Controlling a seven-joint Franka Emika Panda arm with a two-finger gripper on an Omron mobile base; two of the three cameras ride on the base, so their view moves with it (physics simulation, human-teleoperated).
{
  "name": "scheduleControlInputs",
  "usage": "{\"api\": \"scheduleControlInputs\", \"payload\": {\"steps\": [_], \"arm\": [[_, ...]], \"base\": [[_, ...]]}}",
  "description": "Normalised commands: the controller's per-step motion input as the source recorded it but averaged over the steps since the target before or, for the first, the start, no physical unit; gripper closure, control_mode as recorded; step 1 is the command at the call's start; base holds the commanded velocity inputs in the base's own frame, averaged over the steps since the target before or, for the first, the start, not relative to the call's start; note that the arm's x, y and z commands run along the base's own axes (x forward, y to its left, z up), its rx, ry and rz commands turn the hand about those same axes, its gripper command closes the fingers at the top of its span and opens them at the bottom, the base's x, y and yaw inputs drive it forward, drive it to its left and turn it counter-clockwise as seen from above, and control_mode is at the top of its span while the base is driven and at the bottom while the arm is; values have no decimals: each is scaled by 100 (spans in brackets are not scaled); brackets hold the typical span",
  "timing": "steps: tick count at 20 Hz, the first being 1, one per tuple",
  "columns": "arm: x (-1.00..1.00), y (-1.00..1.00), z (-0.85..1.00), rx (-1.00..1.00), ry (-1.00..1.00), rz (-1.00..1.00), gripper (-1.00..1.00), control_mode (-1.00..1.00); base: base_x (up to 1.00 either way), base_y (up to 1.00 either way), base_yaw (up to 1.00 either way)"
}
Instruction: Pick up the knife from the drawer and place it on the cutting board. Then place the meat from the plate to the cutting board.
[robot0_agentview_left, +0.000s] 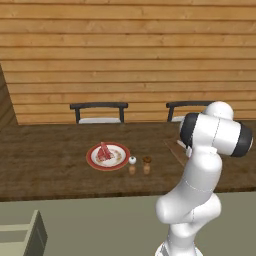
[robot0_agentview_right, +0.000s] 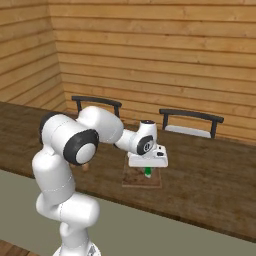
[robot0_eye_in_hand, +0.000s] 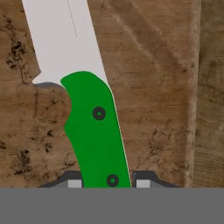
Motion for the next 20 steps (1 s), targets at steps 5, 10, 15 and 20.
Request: {"api": "scheduleControlInputs", "payload": {"steps": [5, 10, 15, 20], "arm": [[-1, 0, -26, 0, -2, 0, 100, -100], [0, 0, 0, 0, 0, 0, 100, -100], [0, 0, 0, 0, 0, 0, -100, -100], [0, 0, 0, 0, 0, 0, -100, -100]], "base": [[0, 0, 0], [0, 0, 0], [0, 0, 0], [0, 0, 0]]}}
